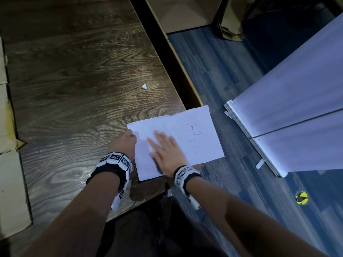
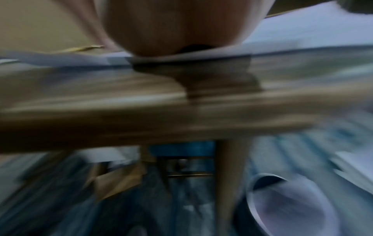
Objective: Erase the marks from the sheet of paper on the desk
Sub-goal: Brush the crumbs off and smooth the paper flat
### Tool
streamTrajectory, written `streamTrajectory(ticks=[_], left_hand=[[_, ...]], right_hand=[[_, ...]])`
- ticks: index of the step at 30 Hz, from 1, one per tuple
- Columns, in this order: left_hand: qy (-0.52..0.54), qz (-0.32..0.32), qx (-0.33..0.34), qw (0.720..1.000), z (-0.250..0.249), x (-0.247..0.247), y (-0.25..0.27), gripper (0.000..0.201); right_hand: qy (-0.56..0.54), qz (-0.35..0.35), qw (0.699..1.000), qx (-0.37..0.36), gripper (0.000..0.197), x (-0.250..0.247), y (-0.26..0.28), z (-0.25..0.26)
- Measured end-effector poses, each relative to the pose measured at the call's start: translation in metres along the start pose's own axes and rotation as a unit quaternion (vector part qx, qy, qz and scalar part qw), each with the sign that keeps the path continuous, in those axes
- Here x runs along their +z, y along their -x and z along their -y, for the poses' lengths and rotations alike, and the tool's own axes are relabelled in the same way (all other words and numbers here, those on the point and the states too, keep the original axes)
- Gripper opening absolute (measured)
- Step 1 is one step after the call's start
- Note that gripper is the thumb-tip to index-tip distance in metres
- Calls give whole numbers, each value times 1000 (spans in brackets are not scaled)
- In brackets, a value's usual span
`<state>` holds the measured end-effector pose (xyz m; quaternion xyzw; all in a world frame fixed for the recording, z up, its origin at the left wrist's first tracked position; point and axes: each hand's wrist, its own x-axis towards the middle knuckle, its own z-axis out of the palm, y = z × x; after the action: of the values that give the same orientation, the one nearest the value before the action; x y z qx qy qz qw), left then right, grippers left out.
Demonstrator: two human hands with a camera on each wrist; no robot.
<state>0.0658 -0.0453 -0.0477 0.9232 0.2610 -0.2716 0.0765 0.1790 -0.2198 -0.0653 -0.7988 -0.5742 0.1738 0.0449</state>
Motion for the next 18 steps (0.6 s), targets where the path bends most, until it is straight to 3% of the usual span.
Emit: streamTrajectory(ticks=[5, 7, 10, 12, 14, 18], left_hand=[[-9, 8, 1, 1000, 2, 6, -2, 38], [2, 13, -7, 1000, 0, 3, -1, 34], [5, 14, -15, 1000, -3, -3, 1, 29], [4, 13, -9, 1000, -2, -3, 2, 34], [9, 16, -8, 1000, -1, -5, 3, 38], [15, 28, -16, 999, -4, -11, 8, 41]], right_hand=[[-25, -63, 974, 217, 61, -20, 15, -84], [-31, -67, 978, 193, 62, -22, 8, -68], [-30, -30, 998, 40, 55, -2, 0, -11], [-4, -7, 1000, -8, 53, 6, 1, 3], [-8, -19, 999, 34, 54, 3, 0, -22], [-51, -61, 974, 214, 61, -18, 15, -102]])
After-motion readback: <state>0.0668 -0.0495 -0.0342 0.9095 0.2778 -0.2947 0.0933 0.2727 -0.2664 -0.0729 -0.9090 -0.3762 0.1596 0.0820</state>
